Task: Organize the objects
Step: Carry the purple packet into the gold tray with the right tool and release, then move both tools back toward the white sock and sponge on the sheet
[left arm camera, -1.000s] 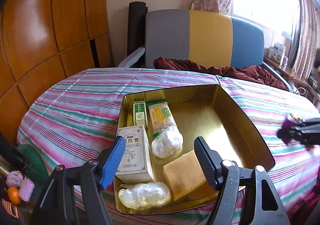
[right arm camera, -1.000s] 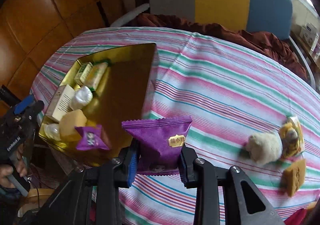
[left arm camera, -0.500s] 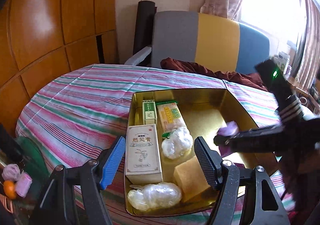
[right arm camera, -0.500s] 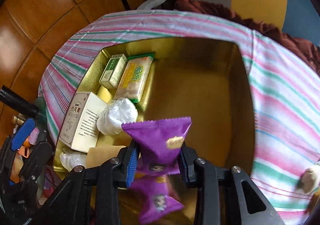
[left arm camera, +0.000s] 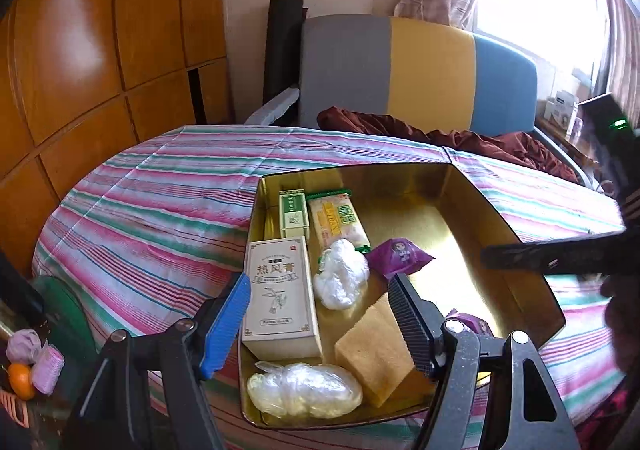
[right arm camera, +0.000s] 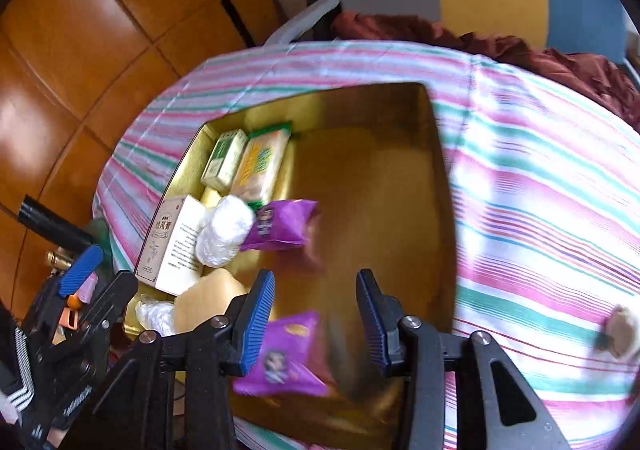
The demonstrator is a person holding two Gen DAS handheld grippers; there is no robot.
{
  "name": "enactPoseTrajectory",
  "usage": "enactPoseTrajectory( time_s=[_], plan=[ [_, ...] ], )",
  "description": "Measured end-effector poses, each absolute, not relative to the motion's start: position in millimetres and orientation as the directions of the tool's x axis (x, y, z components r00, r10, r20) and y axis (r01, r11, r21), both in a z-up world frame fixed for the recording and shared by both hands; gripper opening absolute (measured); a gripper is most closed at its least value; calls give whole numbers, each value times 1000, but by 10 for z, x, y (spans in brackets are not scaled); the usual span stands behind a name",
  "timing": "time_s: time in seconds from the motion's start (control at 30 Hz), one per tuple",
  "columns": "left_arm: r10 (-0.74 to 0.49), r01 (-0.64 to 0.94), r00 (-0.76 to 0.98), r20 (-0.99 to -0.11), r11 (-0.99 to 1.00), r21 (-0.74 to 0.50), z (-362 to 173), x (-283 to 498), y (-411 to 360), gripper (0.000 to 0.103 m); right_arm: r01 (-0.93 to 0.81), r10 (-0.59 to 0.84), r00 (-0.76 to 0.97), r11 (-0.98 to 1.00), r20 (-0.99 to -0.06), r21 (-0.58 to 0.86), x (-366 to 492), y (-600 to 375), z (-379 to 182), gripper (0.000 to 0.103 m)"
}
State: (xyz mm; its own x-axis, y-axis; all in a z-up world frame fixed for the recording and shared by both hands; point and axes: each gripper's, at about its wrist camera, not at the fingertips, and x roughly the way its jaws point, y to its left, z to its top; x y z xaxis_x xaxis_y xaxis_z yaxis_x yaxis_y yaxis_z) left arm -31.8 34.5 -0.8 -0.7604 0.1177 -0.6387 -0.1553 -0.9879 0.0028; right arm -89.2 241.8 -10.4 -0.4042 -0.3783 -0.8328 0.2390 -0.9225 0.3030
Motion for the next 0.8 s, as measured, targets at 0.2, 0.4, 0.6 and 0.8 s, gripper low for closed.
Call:
enactPoseTrajectory(
  time_s=[0.2, 0.4, 0.6, 0.8],
  plan=[
    [139, -191, -771, -622, -981, 18, 72, -246, 467, 72, 147, -308, -494, -951, -813, 272, -692, 3076, 103, 45],
    [168, -233, -769, -616, -972, 26, 131, -211, 624, 72, -20, -193, -551, -970, -812, 243, -545, 3947, 204, 47],
    [214, -300, -759, -615, -953, 39, 181, -148, 902, 72, -237, -59, -580, -942, -812, 238, -401, 4884, 199, 47],
    [265, -380, -736, -622, -923, 57, 204, -91, 1293, 72, -478, 73, -580, -837, -811, 267, -200, 5747, -20, 47]
  ],
)
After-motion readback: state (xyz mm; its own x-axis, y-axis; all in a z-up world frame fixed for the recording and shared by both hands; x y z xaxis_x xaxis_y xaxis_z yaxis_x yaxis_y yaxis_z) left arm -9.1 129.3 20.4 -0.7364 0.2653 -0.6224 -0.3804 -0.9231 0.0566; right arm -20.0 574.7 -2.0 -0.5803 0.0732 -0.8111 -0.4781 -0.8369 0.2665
